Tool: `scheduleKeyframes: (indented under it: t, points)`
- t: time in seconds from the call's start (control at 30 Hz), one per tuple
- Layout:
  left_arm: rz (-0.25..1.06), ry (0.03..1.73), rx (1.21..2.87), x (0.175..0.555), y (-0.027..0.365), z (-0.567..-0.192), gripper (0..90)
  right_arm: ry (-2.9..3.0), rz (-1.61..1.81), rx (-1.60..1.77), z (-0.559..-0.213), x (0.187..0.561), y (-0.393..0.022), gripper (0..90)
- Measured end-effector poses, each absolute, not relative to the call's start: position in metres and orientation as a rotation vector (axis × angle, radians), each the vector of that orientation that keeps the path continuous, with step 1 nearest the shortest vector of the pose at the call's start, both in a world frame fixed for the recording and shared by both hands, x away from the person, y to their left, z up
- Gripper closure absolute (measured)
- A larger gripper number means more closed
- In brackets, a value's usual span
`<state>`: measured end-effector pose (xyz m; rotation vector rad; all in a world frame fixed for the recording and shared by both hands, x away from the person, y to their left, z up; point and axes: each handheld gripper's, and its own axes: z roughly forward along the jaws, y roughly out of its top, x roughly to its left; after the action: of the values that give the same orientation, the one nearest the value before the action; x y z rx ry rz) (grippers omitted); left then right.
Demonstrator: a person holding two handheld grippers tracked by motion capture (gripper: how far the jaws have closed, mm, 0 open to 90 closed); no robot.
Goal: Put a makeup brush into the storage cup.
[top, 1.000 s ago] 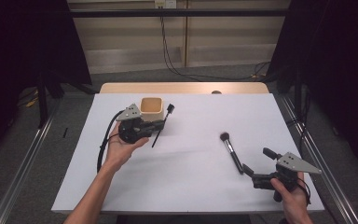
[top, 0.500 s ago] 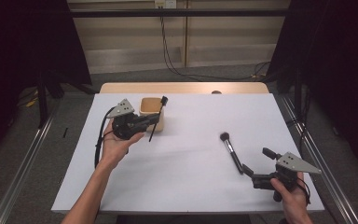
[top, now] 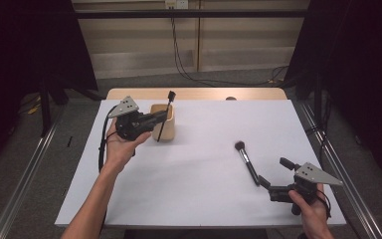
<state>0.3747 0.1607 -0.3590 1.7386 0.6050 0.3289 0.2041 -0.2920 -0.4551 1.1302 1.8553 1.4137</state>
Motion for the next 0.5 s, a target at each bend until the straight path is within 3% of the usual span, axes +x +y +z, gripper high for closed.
scheduleKeyframes:
  t: [0.5]
  points:
    - [0.382,0.642,1.705,0.389,0.165,-0.351,85.7,1.856,1.420,1.127,-0.455,0.204,-0.292,0.0]
